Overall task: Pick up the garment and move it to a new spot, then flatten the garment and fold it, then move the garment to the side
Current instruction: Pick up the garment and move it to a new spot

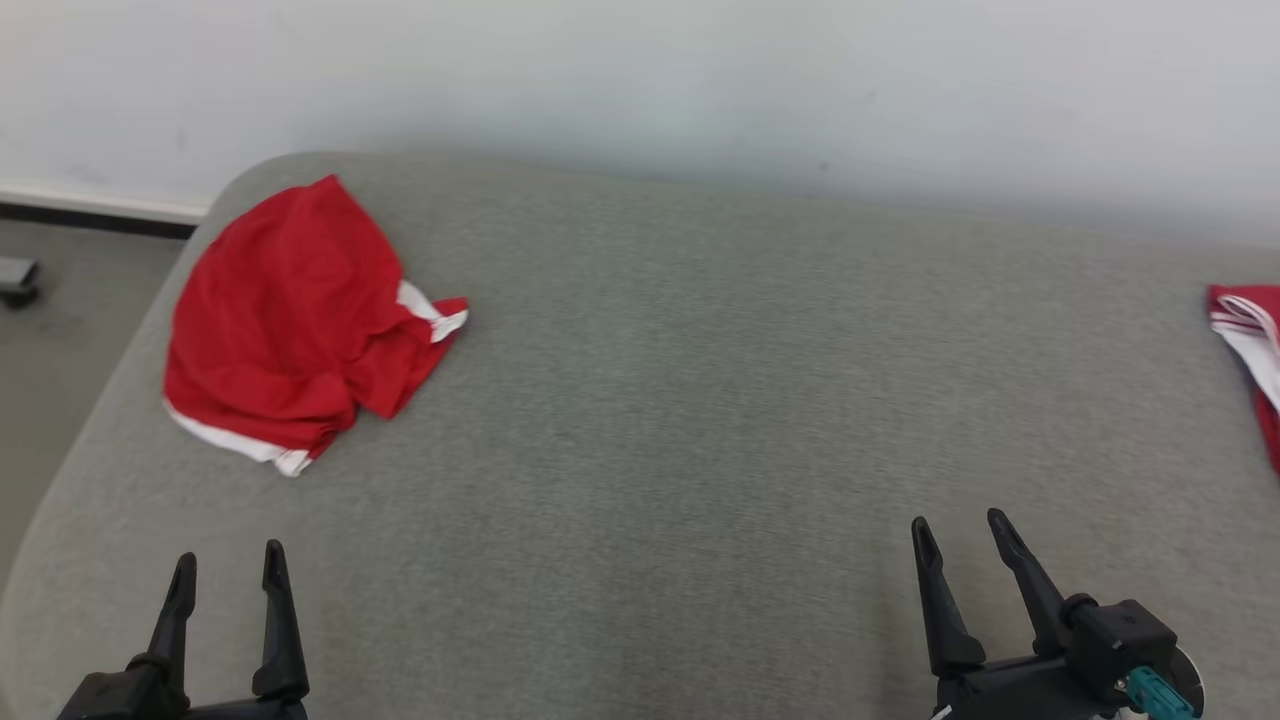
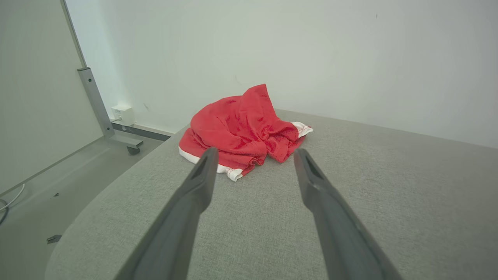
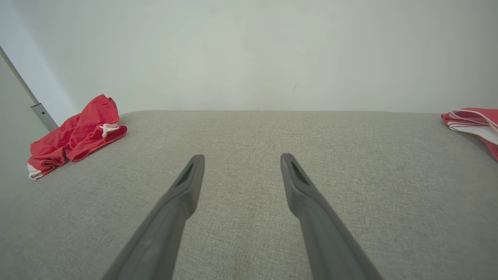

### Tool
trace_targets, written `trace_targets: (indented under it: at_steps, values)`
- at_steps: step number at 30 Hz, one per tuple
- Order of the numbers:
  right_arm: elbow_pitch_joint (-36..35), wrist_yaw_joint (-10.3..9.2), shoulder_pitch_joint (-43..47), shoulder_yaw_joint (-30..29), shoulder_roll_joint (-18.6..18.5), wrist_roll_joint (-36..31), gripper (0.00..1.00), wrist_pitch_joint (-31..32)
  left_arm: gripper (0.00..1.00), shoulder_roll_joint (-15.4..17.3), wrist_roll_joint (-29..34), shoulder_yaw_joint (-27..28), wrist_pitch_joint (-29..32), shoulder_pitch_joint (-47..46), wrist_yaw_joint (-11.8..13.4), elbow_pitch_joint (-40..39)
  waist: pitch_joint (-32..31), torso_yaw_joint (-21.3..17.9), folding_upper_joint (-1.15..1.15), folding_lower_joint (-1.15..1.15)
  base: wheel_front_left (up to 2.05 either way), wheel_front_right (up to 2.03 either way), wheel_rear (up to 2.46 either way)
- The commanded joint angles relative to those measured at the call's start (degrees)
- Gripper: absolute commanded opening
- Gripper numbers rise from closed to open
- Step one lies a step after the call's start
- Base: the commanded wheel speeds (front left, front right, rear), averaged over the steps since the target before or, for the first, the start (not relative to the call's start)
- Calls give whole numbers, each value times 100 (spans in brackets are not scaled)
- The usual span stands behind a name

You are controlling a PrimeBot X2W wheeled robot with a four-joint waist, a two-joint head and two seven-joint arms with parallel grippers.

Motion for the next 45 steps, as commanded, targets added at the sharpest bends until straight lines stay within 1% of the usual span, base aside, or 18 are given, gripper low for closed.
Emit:
trace_targets:
  at_steps: [1,7,13,18,26,33,35,42,45]
  values:
    - [21,-17,-40,24,-15,-20,100,25,100,4,-25,30,-1,-27,31,14,66,422,0,0,0,0,0]
    - [56,-17,-72,82,-38,-38,100,24,100,7,-45,71,0,6,47,102,73,850,0,0,0,0,0]
    - [81,-17,-89,144,-52,-41,100,58,100,13,-77,179,0,73,92,126,60,1125,0,0,0,0,0]
    - [75,-17,-57,167,-78,-45,100,54,100,-3,-94,234,0,143,132,116,49,1260,0,0,0,0,0]
    - [58,-17,-48,212,-80,-48,100,68,100,-11,-107,313,0,174,131,114,39,1330,0,0,0,0,0]
    - [20,-17,-147,197,-126,-57,100,82,100,3,-223,405,0,-74,111,135,148,1229,0,0,0,0,0]
    - [-21,-17,-168,171,-148,-80,100,108,100,71,-265,429,0,-228,81,161,229,1153,0,0,0,0,0]
    - [-316,-17,-379,-69,-263,-187,100,221,100,320,-495,561,44,-1193,-3,210,791,693,0,0,0,0,0]
    - [-506,-17,-471,-209,-332,-244,100,275,100,509,-609,599,134,-1744,-45,223,1129,436,0,0,0,0,0]
